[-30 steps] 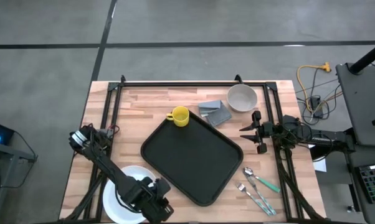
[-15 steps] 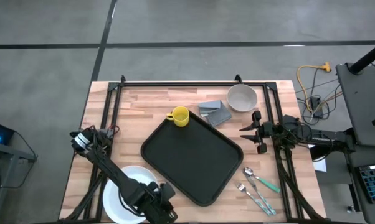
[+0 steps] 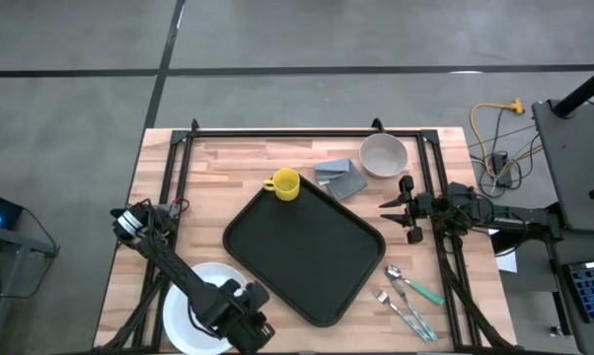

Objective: Set up tray
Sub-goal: Put the white plate at the bottom of the yellow mug on the black serving tray

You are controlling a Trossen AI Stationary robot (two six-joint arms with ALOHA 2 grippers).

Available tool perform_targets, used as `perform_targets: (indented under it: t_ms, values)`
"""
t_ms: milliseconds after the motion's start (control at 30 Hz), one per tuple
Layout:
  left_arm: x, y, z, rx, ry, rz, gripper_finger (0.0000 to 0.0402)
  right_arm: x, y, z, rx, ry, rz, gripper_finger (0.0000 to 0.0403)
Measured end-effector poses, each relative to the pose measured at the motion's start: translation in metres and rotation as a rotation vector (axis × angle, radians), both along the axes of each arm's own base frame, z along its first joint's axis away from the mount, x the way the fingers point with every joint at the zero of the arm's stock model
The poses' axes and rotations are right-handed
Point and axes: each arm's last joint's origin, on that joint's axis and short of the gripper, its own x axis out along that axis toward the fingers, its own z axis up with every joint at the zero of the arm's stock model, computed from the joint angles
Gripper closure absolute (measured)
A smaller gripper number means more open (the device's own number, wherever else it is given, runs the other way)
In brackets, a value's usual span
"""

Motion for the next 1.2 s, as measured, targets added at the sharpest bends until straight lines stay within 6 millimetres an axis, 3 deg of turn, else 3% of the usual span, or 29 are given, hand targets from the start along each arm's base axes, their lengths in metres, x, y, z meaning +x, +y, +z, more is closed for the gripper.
perform_targets:
  t_ms: [1200]
  values:
    - [-0.006, 0.006, -0.035, 0.080, 0.109, 0.061, 0.0284, 0.000, 0.000, 0.000, 0.000, 0.000, 0.000, 0.0296]
